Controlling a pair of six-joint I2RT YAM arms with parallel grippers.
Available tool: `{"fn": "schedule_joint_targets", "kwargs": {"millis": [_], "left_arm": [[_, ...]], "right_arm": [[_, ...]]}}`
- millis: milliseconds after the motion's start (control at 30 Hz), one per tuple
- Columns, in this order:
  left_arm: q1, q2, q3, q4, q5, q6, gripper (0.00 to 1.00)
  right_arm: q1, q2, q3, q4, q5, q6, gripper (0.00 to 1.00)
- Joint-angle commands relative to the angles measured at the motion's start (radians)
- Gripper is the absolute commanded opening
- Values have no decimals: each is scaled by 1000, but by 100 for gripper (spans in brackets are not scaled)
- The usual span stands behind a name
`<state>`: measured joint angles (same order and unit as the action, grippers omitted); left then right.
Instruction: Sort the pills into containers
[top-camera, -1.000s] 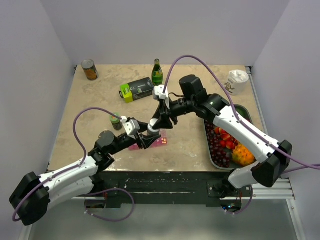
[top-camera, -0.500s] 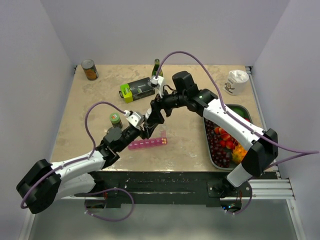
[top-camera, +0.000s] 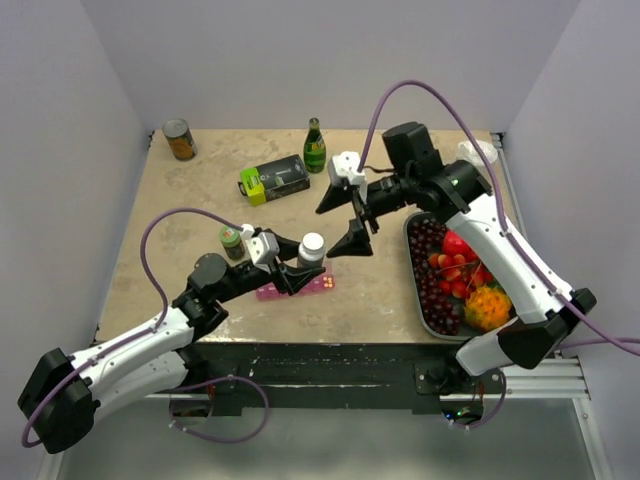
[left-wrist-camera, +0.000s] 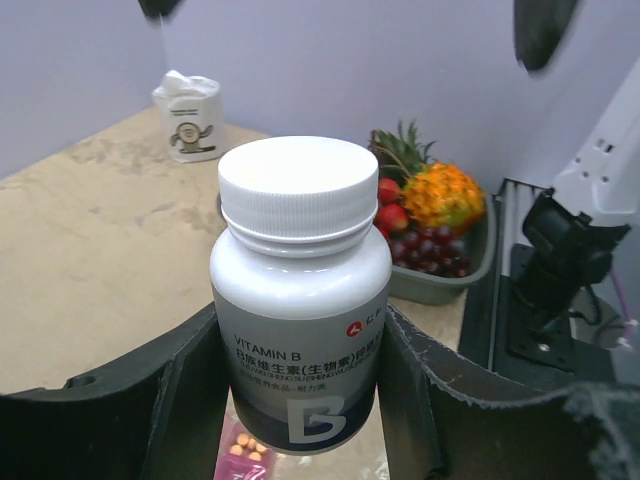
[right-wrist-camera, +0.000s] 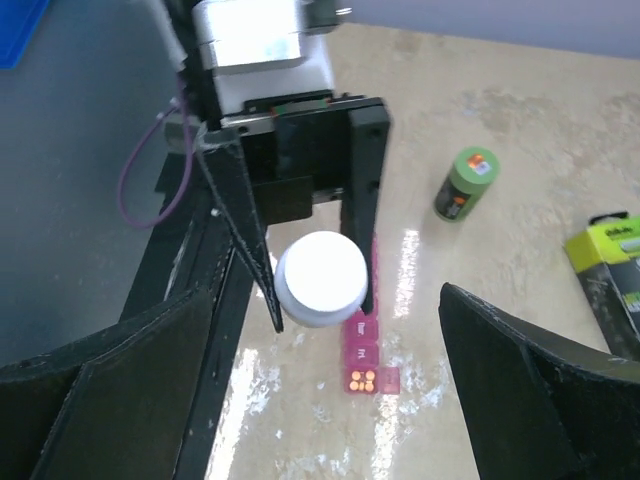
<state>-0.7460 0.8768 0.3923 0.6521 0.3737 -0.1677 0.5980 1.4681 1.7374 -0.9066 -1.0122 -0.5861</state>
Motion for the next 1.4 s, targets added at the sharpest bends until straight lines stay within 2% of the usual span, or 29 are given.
{"fn": "schedule_joint_targets", "kwargs": {"millis": [0, 167, 367, 433, 567, 667, 700, 733, 767, 800, 867, 933, 967, 1033, 1067, 1133, 1233, 1267, 1333, 1367], "left_arm": [[10, 5, 86, -35, 160, -78, 0], [11, 28, 108, -32, 261, -89, 0], [14, 30, 118, -52, 283, -79, 0], [16, 28, 117, -51, 278, -78, 0], [16, 22, 115, -55, 245, -63, 0], [16, -4, 112, -88, 99, -9, 0], [14, -13, 111, -89, -7, 6, 0], [14, -19, 108, -82, -62, 17, 0], [14, -28, 105, -48, -118, 37, 0], [11, -29, 102, -22, -227, 42, 0], [1, -3, 88, 80, -326, 63, 0], [-24, 39, 94, 147, -371, 95, 0], [-32, 85, 95, 202, -371, 124, 0], [-58, 138, 100, 243, -372, 149, 0], [-67, 148, 96, 280, -371, 161, 0], [-79, 168, 88, 293, -421, 203, 0], [-81, 162, 60, 296, -453, 211, 0], [-79, 156, 51, 290, -452, 211, 0], [-76, 133, 27, 268, -426, 206, 0], [-73, 123, 16, 249, -409, 197, 0]], "right_arm": [[121, -2, -16, -183, 30, -219, 98], [157, 11, -7, -204, 99, -267, 92], [157, 38, 10, -255, 109, -293, 77], [157, 40, 1, -256, 115, -291, 68], [157, 31, -19, -221, 116, -230, 42], [157, 18, -56, -149, 126, -124, 32], [155, 12, -71, -114, 148, -80, 28], [155, 2, -116, -10, 177, 56, 23], [157, -3, -143, 58, 210, 142, 12], [157, -2, -169, 122, 256, 229, 7], [154, 24, -217, 231, 362, 403, 0], [152, 52, -226, 274, 339, 492, 1], [152, 87, -220, 276, 302, 508, 9], [152, 115, -208, 285, 259, 549, 18], [152, 130, -203, 284, 229, 555, 27], [152, 138, -200, 284, 227, 559, 34], [151, 133, -184, 250, 242, 498, 50], [148, 127, -174, 236, 247, 473, 63], [129, 106, -136, 171, 244, 361, 79], [119, 97, -125, 151, 236, 323, 91]]}}
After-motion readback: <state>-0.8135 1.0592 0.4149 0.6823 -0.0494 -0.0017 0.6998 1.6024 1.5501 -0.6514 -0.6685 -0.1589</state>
